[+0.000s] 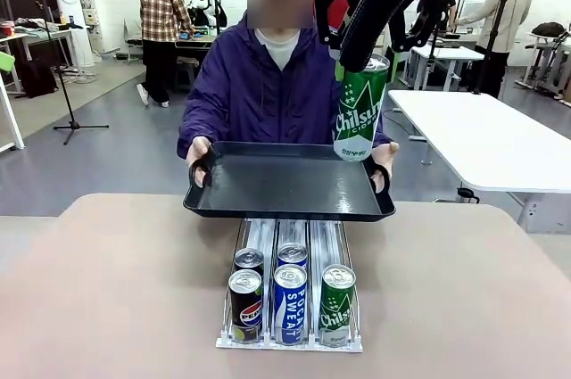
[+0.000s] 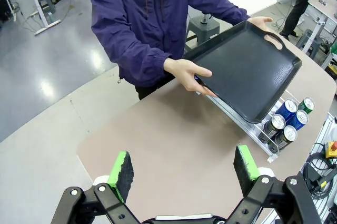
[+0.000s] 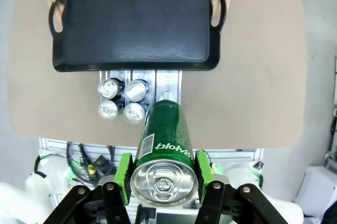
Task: Retrieve and hand over the desired beverage to the person.
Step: Pick up a can of the same type that the person held from the Automatic Can Dispenser, then place the picked can on the Handle tray extended by the person.
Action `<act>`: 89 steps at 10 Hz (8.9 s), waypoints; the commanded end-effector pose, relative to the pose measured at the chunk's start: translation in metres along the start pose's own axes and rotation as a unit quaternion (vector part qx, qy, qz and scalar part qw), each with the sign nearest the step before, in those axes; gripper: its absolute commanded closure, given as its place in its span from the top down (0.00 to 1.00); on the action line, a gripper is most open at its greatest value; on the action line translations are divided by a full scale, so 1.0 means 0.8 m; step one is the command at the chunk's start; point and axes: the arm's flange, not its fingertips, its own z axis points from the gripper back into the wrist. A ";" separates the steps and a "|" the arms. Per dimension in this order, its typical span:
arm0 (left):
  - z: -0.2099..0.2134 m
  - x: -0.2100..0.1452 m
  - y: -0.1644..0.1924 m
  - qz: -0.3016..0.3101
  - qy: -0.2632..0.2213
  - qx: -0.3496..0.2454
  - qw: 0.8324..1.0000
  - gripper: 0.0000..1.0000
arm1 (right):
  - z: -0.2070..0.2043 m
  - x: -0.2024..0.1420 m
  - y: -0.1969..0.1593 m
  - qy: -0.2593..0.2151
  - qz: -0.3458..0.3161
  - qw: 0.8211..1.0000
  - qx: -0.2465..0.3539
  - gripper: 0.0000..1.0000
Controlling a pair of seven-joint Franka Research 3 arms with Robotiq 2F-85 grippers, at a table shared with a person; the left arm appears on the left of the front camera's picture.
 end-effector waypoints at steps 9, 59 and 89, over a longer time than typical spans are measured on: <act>-0.001 0.000 0.000 -0.001 -0.007 0.004 1.000 1.00 | -0.002 -0.005 -0.006 -0.006 -0.006 1.000 -0.005 0.03; -0.001 0.000 0.000 -0.001 -0.007 0.004 1.000 1.00 | -0.138 0.080 -0.081 0.039 0.012 0.999 0.020 1.00; -0.001 0.000 0.000 -0.001 -0.007 0.004 1.000 1.00 | -0.080 -0.071 -0.530 -0.147 0.010 0.948 0.282 1.00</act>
